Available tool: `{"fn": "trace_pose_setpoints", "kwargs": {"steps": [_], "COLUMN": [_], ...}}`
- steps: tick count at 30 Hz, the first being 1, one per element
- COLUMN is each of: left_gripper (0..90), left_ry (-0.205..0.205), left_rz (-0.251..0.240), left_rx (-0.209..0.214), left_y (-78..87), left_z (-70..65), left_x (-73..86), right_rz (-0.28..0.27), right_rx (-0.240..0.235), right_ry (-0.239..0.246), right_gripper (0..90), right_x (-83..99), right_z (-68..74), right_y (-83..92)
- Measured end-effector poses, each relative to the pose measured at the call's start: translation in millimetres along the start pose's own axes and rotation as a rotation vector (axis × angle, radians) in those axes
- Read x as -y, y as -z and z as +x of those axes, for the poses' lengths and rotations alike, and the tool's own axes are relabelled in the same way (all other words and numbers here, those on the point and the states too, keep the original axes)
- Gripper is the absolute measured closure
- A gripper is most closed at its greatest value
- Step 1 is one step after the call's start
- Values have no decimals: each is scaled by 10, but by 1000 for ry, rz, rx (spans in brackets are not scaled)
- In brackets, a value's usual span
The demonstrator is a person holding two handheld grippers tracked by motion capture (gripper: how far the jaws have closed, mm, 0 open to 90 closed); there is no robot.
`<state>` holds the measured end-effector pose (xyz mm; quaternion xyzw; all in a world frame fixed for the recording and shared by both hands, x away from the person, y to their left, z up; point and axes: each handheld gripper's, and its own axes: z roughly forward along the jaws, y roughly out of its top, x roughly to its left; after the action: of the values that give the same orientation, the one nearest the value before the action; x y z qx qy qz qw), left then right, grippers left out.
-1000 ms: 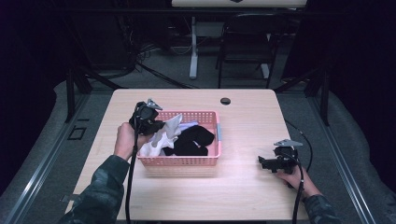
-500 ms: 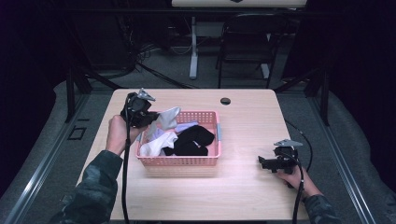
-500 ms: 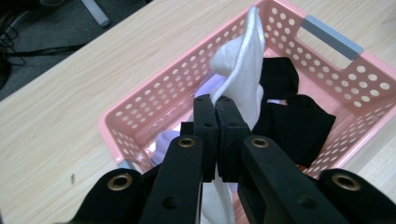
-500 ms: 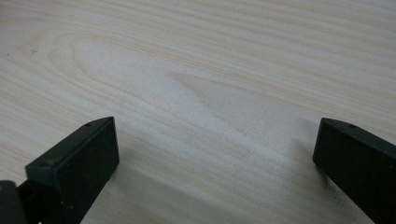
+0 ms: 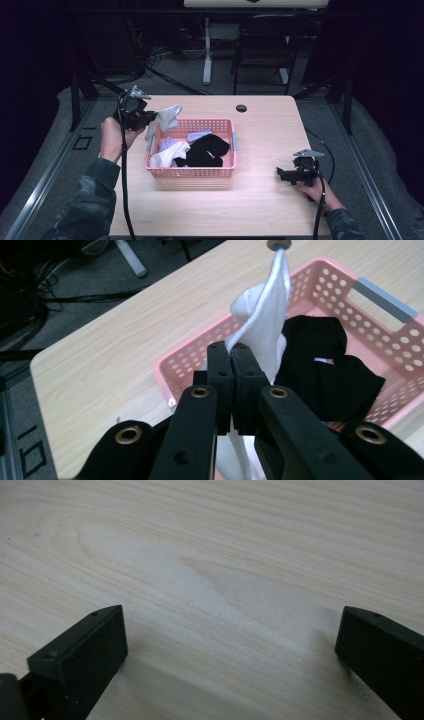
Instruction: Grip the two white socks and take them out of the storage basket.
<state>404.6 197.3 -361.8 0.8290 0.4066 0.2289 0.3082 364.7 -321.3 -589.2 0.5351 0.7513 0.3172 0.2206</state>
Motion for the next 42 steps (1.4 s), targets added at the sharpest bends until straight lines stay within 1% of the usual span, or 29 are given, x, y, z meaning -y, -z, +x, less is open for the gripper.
{"fn": "trace_pose_setpoints", "kwargs": {"steps": [1,2,3,4,7,8,9,11,12,13,14,17,19,21,22,23,27,29,30,31,32,34,35,37,38,39,40,41,42], "left_gripper": [890,890,890,890,890,890,890,890,890,890,890,890,890,890,890,890,890,890,890,890,890,890,890,890,890,890,890,890,890], "left_ry": [8,8,23,23,36,51,51,64,75,75,81,96,113,117,127,127,164,186,206,206,215,229,241,249,254,259,259,272,272], "left_rz": [-5,-5,-12,-12,-11,-12,-12,-15,-16,-16,-14,-17,-15,-14,-7,-7,3,9,17,17,18,25,35,41,49,66,66,81,81], "left_rx": [-3,-3,-14,-14,-29,-39,-39,-48,-64,-64,-66,-80,-95,-102,-114,-114,-134,-139,-145,-145,-156,-164,-177,-181,-178,-185,-185,-185,-185], "left_y": [16,16,40,40,73,95,95,110,121,121,130,153,161,160,141,141,100,78,56,56,50,25,-8,-34,-49,-97,-97,-153,-153], "left_z": [30,30,85,85,163,214,214,260,298,298,326,388,441,460,501,501,604,654,693,693,706,736,759,771,781,796,796,806,806], "left_x": [11,11,37,37,75,99,99,126,149,149,164,200,241,258,299,299,413,473,527,527,552,599,645,675,692,742,742,799,799], "right_rz": [0,0,0,0,0,0,0,0,0,0,0,0,0,0,0,0,1,0,0,0,0,0,1,0,1,1,1,1,4], "right_rx": [0,0,0,0,0,0,0,0,0,0,0,0,0,0,0,0,-2,-2,0,0,-2,0,-2,-2,-2,-2,-2,-2,-3], "right_ry": [0,0,0,0,0,0,0,0,0,0,0,0,0,0,0,0,1,1,1,1,1,0,1,1,2,1,2,1,4], "right_gripper": [0,0,0,0,0,0,0,0,0,0,0,0,0,0,0,0,0,0,0,0,0,0,0,0,0,0,0,0,0], "right_x": [0,0,0,0,0,0,0,0,0,0,0,0,0,0,0,0,-1,0,0,0,0,0,0,-1,-1,-1,-1,-1,-2], "right_z": [0,0,0,0,0,0,0,0,0,0,0,0,0,0,0,0,-1,-1,-1,-1,-1,0,-1,-1,-1,-1,-1,-1,-4], "right_y": [0,0,0,0,0,0,0,0,0,0,0,0,0,-1,0,0,0,-1,0,0,-1,0,0,-1,-1,-1,0,-1,1]}}
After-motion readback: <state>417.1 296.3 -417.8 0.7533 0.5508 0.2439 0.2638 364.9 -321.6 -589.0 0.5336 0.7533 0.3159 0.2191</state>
